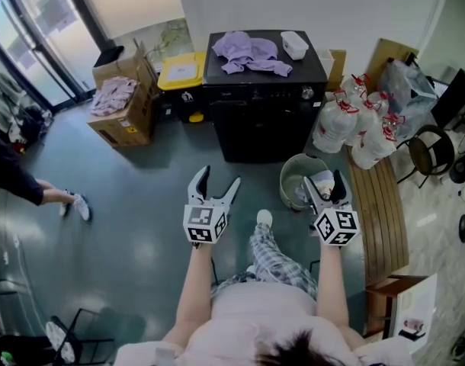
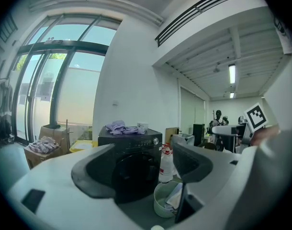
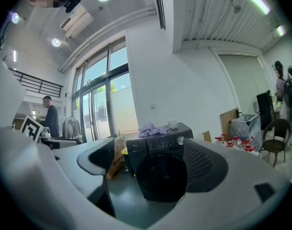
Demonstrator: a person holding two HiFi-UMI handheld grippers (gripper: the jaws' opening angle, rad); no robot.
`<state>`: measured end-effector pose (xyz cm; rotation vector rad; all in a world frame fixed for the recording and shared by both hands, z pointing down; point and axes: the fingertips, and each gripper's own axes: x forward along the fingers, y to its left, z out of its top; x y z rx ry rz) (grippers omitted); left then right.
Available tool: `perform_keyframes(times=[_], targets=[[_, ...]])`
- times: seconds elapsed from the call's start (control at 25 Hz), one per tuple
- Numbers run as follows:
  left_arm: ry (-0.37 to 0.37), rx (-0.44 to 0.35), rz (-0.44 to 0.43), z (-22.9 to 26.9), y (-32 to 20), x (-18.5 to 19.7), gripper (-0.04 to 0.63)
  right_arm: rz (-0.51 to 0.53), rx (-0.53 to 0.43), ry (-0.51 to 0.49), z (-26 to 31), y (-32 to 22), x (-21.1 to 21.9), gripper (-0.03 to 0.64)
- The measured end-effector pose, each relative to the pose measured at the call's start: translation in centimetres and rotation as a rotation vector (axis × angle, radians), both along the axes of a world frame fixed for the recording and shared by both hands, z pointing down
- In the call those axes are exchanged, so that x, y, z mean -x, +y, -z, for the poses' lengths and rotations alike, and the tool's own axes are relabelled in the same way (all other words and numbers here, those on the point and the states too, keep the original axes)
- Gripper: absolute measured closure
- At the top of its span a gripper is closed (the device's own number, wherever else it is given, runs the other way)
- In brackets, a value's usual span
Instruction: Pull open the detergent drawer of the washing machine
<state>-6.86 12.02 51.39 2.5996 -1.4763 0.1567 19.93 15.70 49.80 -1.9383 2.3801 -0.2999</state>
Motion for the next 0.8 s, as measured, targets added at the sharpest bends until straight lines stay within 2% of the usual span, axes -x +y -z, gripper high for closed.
perform_keyframes(times=[0.28,0.8], targets=[[-0.012,-0.005,0.014,0.0,-5.6,-0.3,0.235,0.016,-0.007,-0.003,-0.3,-6.1,-0.1,0.173],[-0.037,0.025,0.056,-0.7,-19.9,-1.4,0.235,0.066,0.004,-0.026,-0.7,-22.0,-0.7,0.173]])
